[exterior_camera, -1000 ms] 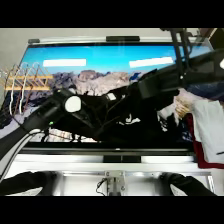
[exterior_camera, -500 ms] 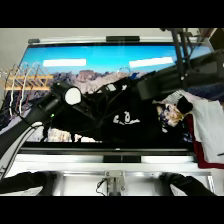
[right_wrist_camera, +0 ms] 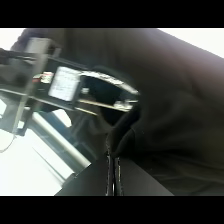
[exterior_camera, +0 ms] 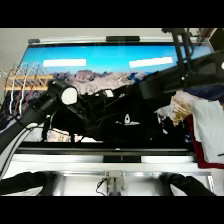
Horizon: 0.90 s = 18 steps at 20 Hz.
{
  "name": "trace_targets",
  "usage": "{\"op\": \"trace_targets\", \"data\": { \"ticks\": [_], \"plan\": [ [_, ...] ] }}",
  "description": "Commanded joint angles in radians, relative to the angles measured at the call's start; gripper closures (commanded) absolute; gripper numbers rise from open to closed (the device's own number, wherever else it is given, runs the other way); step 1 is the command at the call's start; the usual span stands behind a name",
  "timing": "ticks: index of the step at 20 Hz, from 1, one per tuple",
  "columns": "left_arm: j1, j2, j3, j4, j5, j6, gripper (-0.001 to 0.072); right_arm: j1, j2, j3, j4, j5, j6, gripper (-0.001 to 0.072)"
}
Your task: Fold the shirts.
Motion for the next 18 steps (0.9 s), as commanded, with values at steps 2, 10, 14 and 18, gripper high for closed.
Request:
{"op": "trace_targets", "data": {
  "ticks": [2, 10, 14, 18],
  "plan": [
    [-0.019, 0.006, 0.000, 0.013, -0.023, 0.021, 0.0666, 0.000, 0.001, 0.001, -0.060, 0.000, 0.003, 0.0648],
    [-0.029, 0.006, 0.001, -0.014, 0.036, -0.002, 0.0666, -0.010, 0.030, 0.000, -0.282, 0.051, 0.047, 0.0126],
    [0.024, 0.006, 0.001, -0.015, 0.036, -0.017, 0.0666, -0.227, 0.039, -0.064, -0.418, 0.161, 0.059, 0.0126],
    [0.058, 0.006, 0.001, -0.087, 0.041, -0.011, 0.0666, -0.487, 0.069, -0.418, -0.259, 0.097, -0.010, 0.0126]
  ]
}}
